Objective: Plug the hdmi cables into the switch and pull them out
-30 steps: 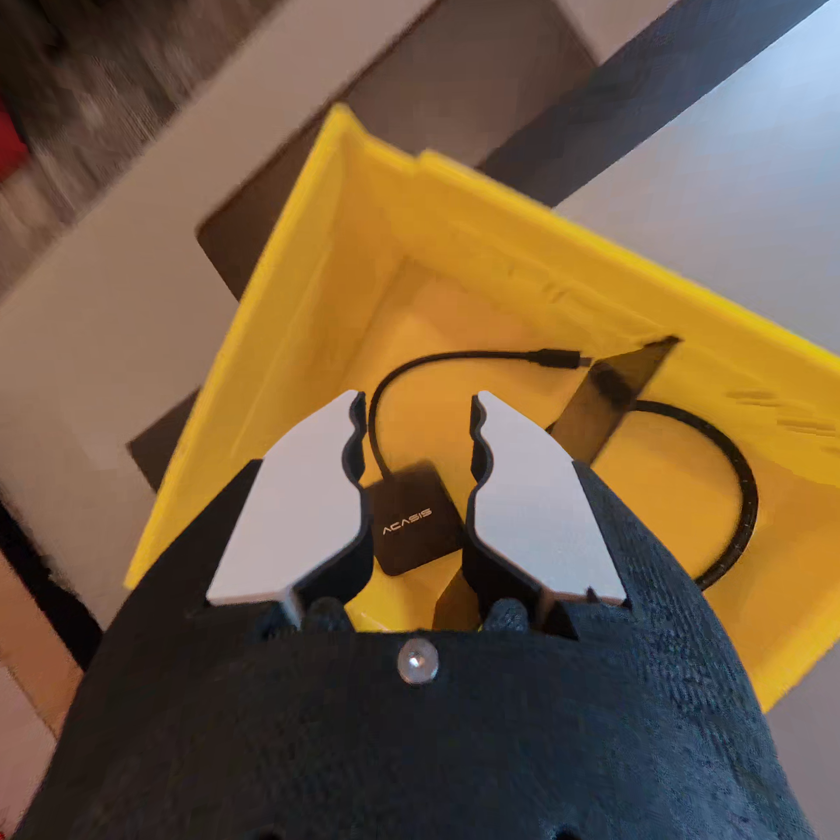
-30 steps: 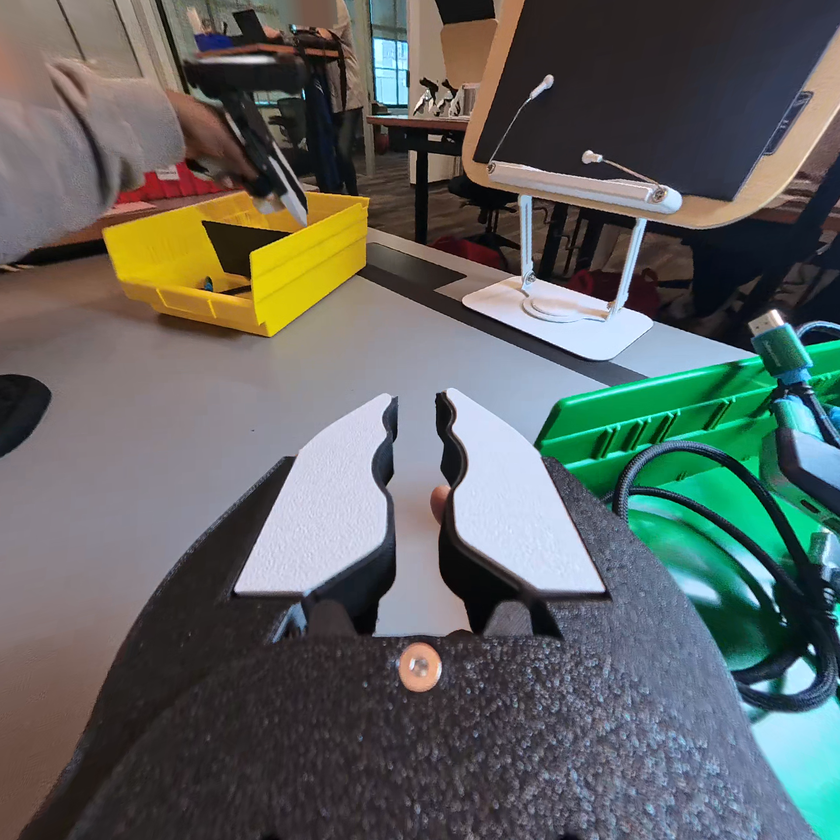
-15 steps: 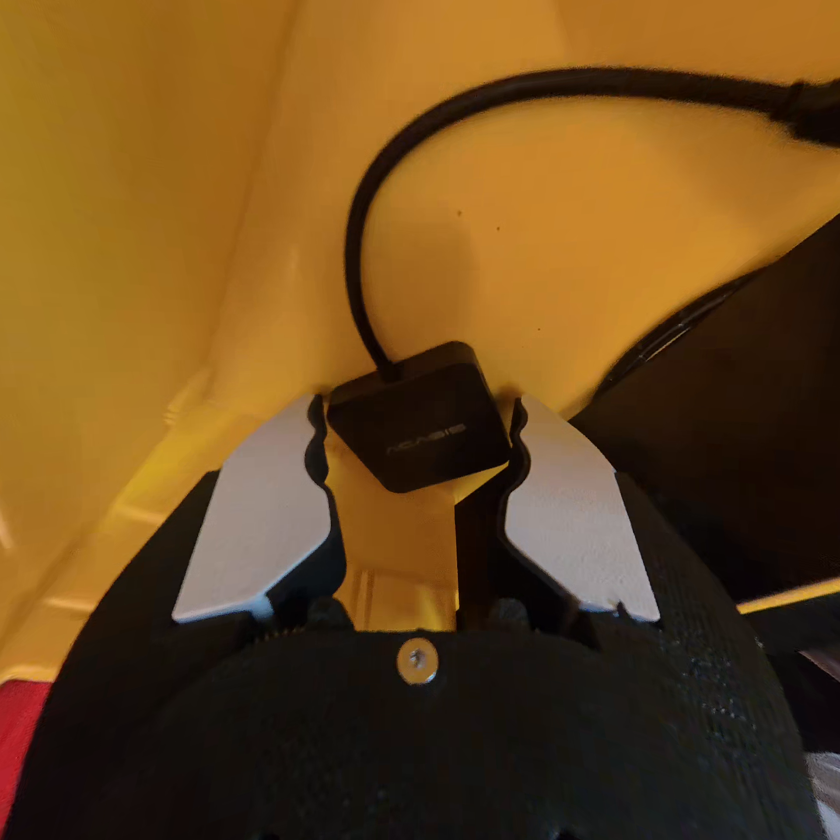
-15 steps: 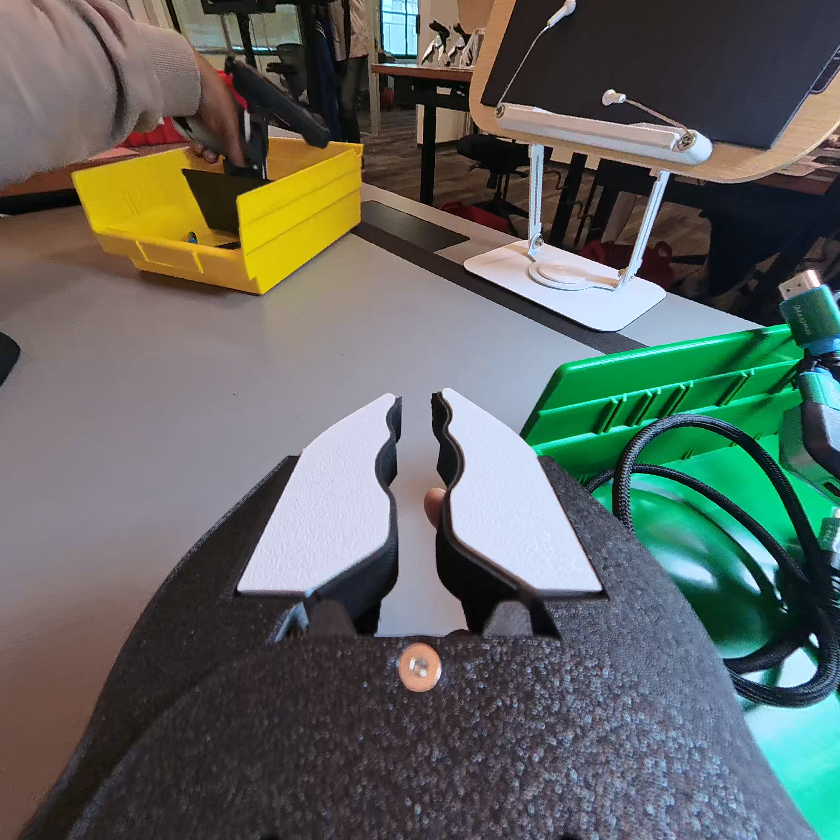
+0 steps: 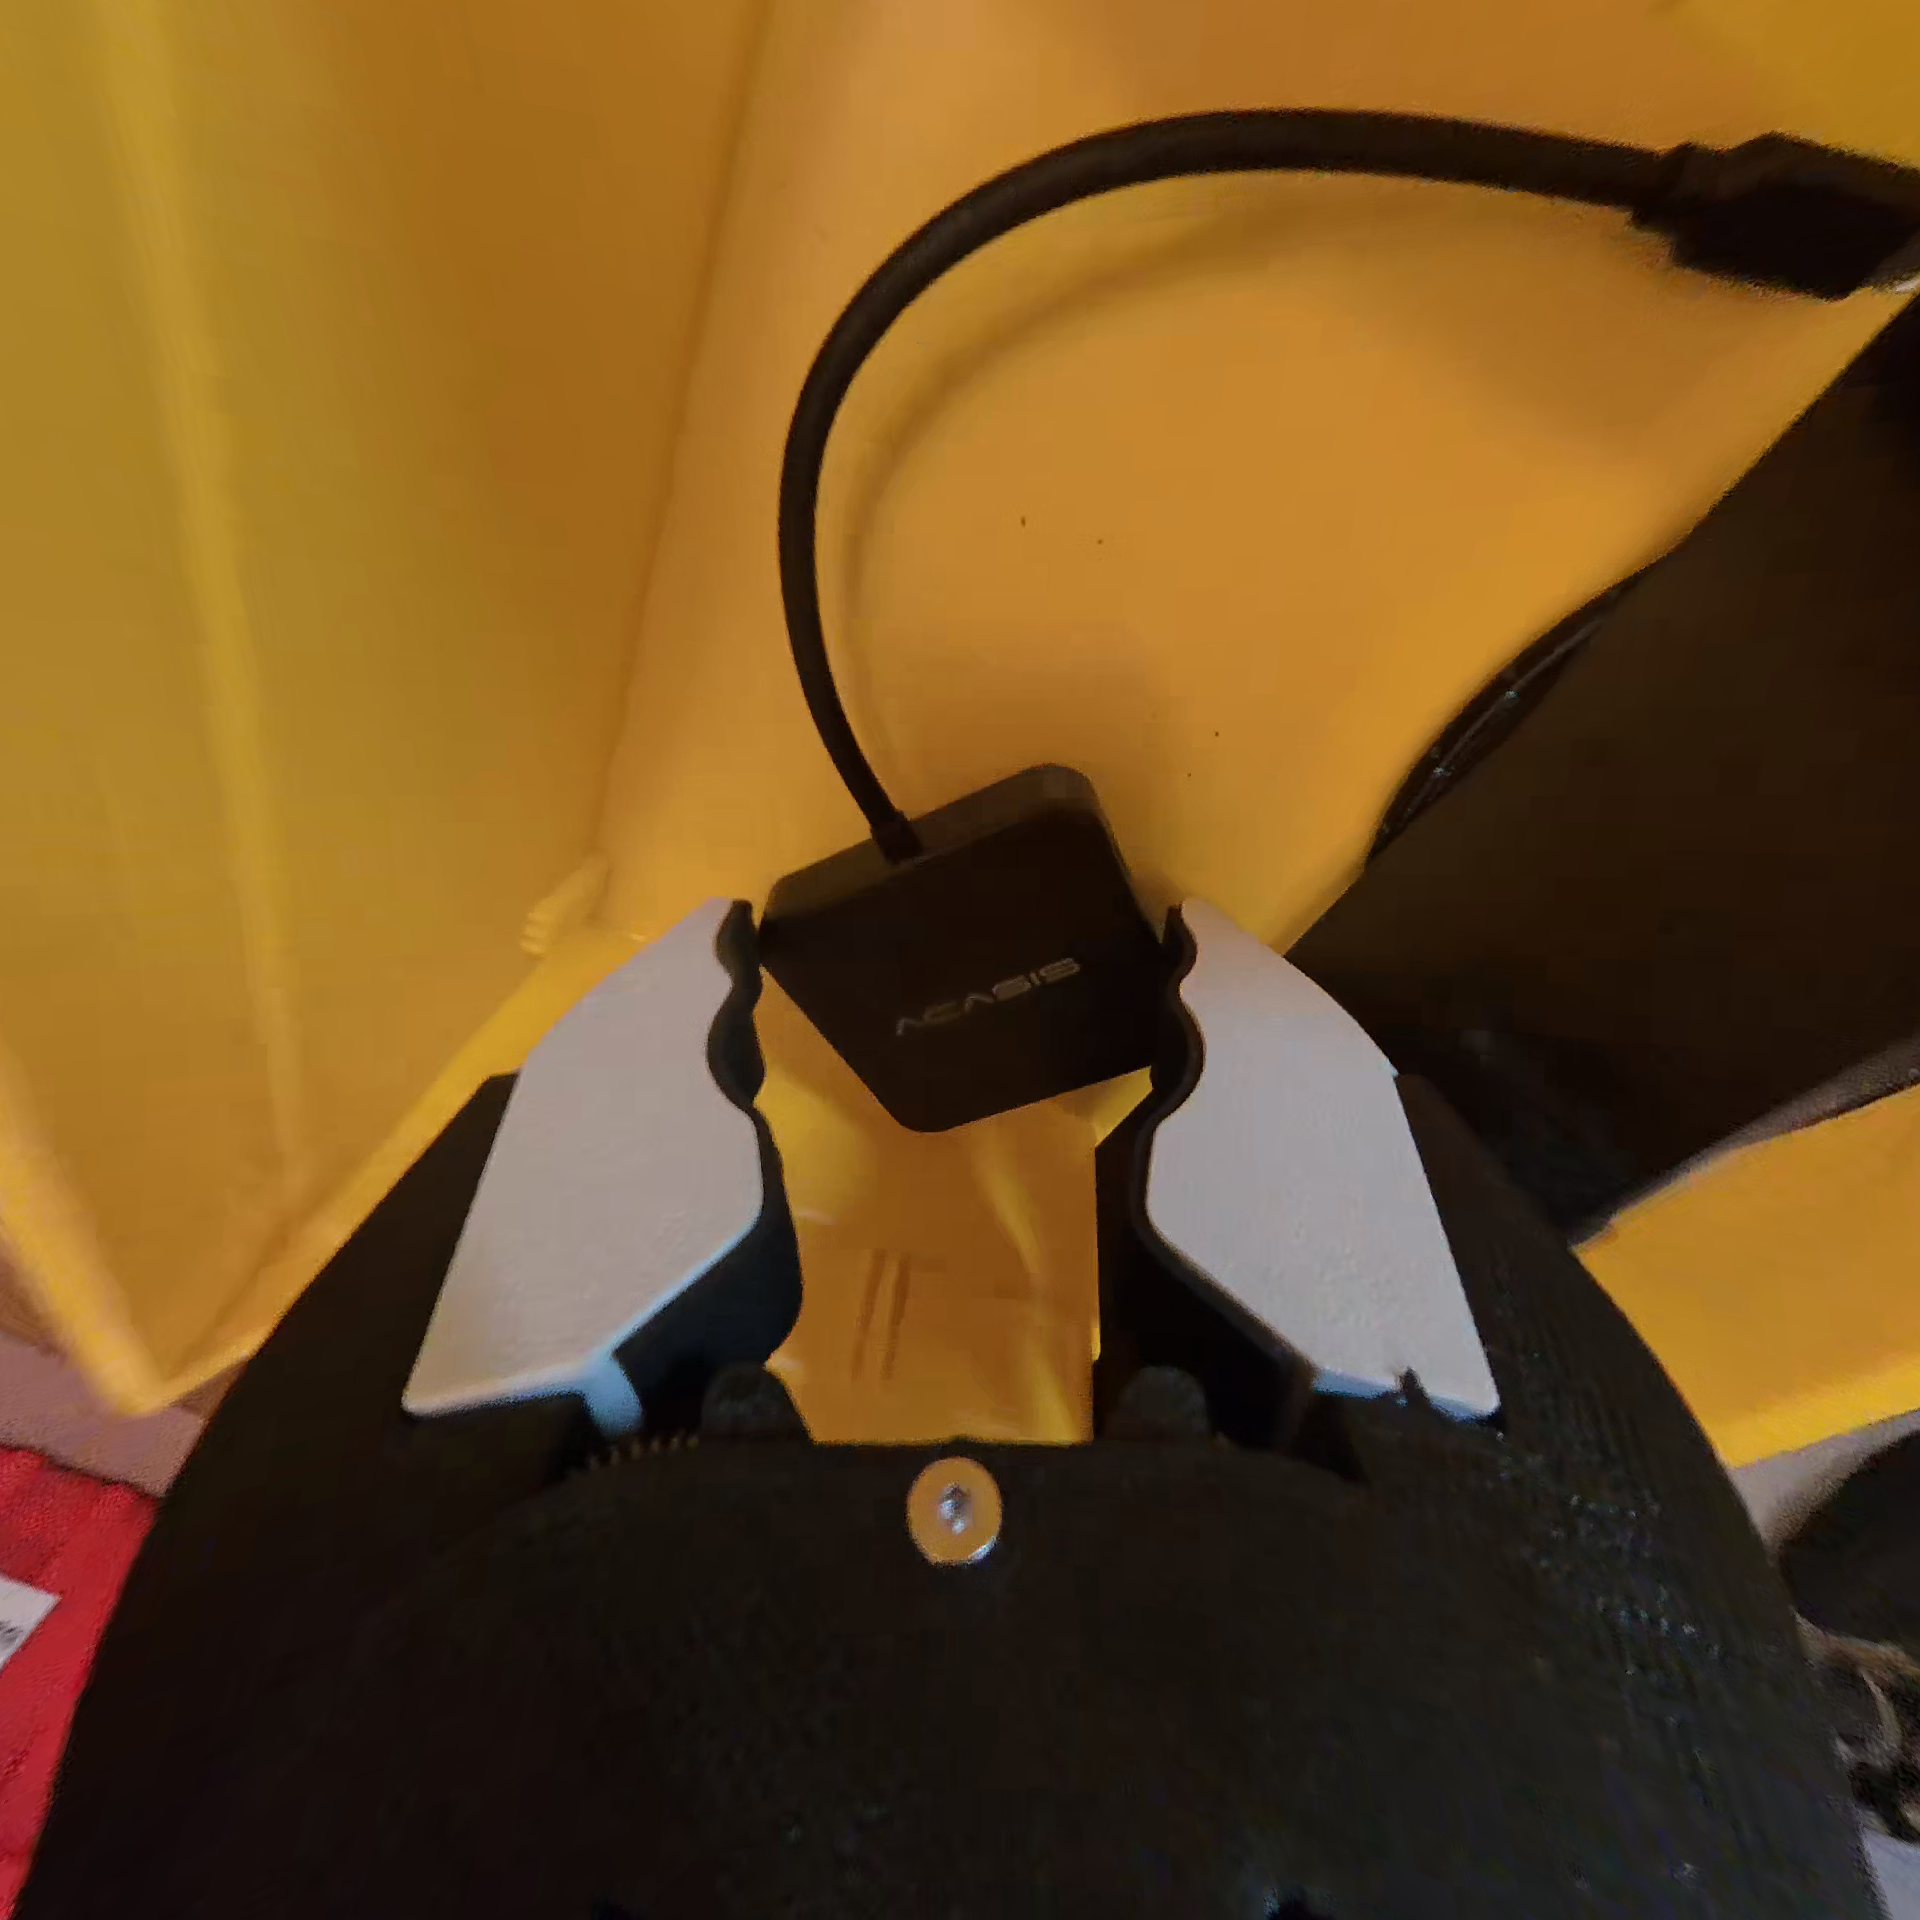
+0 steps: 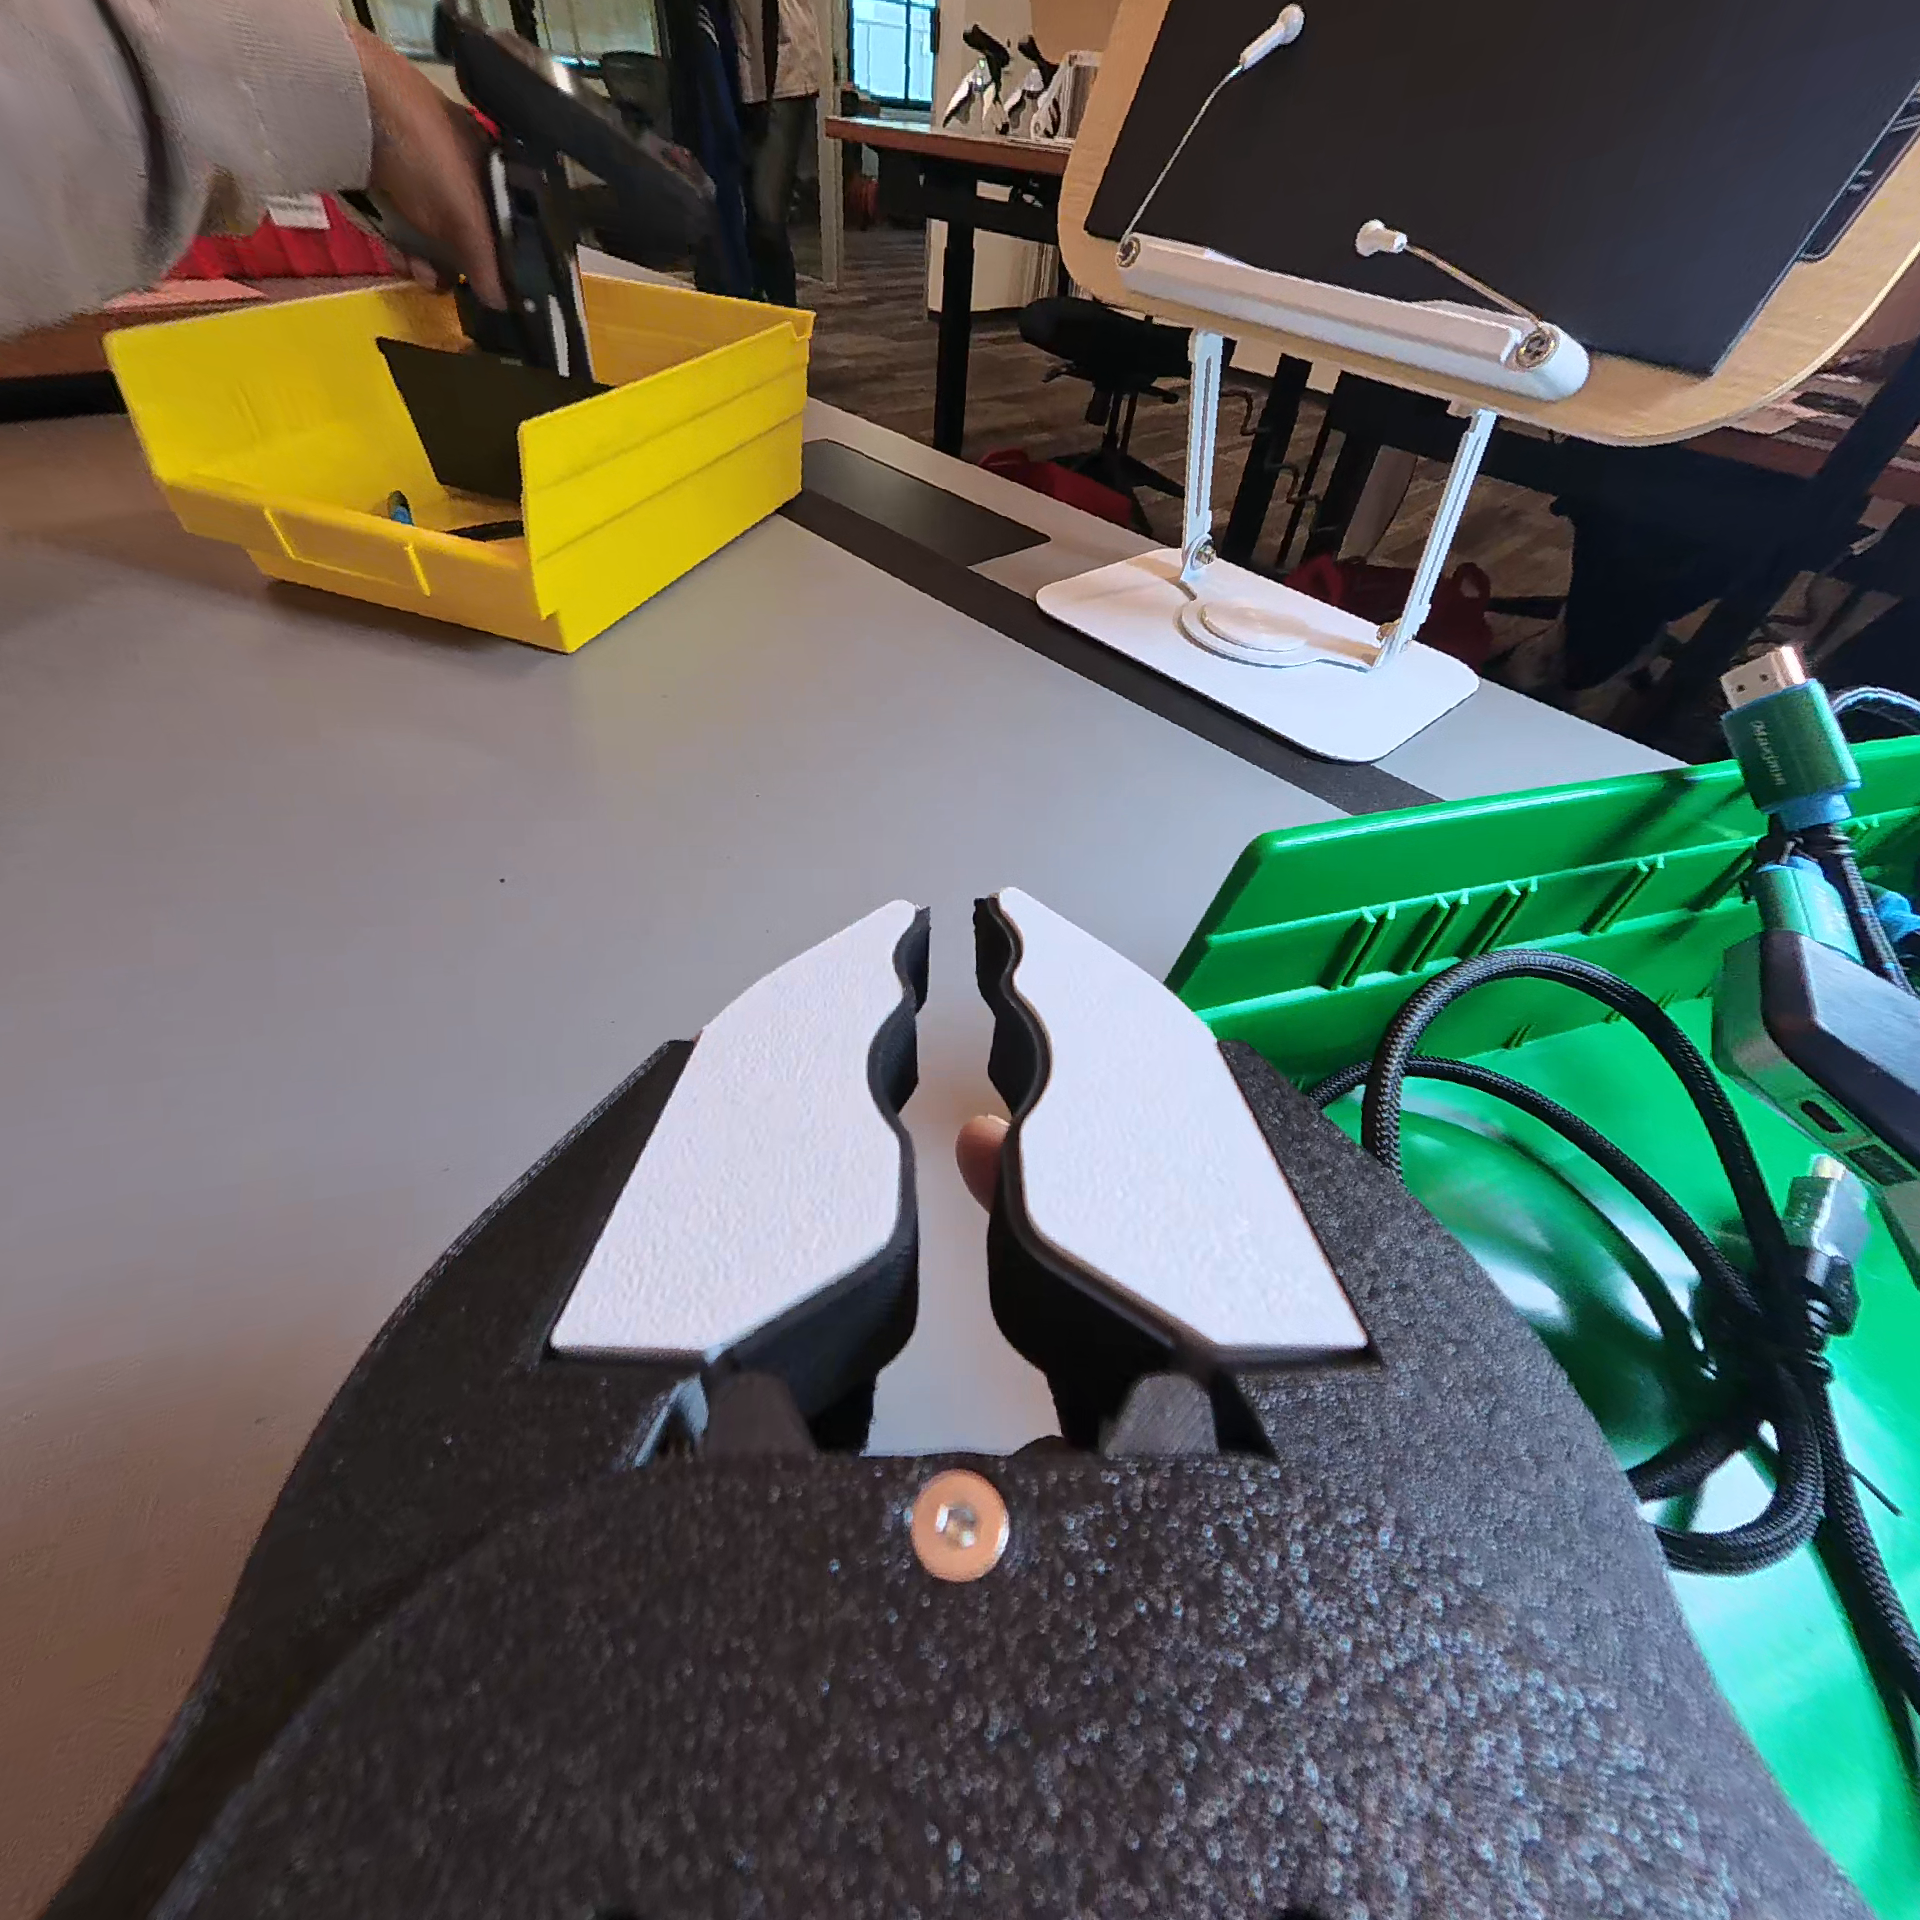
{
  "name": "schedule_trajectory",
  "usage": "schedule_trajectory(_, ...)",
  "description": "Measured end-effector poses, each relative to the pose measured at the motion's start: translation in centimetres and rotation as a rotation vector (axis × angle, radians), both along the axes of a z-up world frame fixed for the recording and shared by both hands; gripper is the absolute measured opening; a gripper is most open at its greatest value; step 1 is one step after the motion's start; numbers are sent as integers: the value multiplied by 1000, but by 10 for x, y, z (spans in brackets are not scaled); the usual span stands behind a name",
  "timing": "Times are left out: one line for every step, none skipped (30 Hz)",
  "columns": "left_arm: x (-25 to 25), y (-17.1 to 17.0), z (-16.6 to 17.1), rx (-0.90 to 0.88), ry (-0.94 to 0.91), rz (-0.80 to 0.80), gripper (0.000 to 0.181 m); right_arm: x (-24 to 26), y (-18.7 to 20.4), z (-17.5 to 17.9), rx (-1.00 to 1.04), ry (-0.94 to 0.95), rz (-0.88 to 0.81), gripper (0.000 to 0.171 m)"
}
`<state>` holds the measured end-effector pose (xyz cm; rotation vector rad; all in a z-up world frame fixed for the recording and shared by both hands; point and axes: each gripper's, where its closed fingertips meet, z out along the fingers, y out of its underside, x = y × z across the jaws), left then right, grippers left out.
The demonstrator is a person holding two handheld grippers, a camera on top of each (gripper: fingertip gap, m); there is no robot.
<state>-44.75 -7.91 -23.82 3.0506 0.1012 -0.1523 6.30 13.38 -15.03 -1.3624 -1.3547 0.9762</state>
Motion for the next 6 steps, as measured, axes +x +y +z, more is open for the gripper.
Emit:
schedule_trajectory(-1, 3, 9, 30, 23, -18, 75, 0, 0, 0, -1, -1, -2, 8)
schedule_trajectory(-2, 7, 20, 66, 51, -37, 75, 0, 0, 0, -2, -1, -4, 8)
schedule_trajectory(-2, 12, 32, 107, 84, -57, 75, 0, 0, 1, -2, 0, -4, 8)
schedule_trajectory(-4, 18, 47, 157, 134, -79, 75, 0, 0, 1, 1, 1, -3, 8)
schedule_trajectory(-7, 25, 64, 218, 205, -102, 74, 0, 0, 1, 5, 3, -2, 8)
schedule_trajectory(-8, 32, 84, 289, 279, -132, 74, 0, 0, 2, 11, 5, -1, 8)
